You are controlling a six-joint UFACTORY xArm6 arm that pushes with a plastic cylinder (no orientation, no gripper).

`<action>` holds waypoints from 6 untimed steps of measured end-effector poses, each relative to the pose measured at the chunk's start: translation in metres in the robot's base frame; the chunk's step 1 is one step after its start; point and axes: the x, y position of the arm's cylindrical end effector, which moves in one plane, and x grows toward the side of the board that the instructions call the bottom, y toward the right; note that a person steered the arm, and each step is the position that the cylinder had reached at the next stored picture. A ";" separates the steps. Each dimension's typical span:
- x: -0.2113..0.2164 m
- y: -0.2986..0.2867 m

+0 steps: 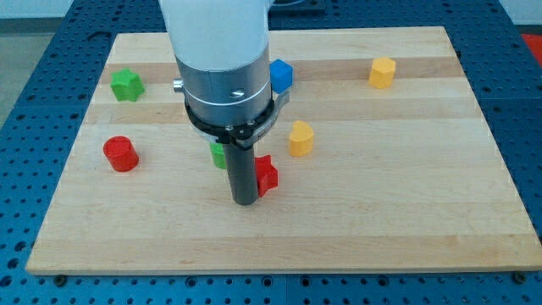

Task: Move the red star below to the green circle

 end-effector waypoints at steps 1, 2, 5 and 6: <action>0.009 0.043; 0.007 0.102; -0.030 0.065; -0.030 0.023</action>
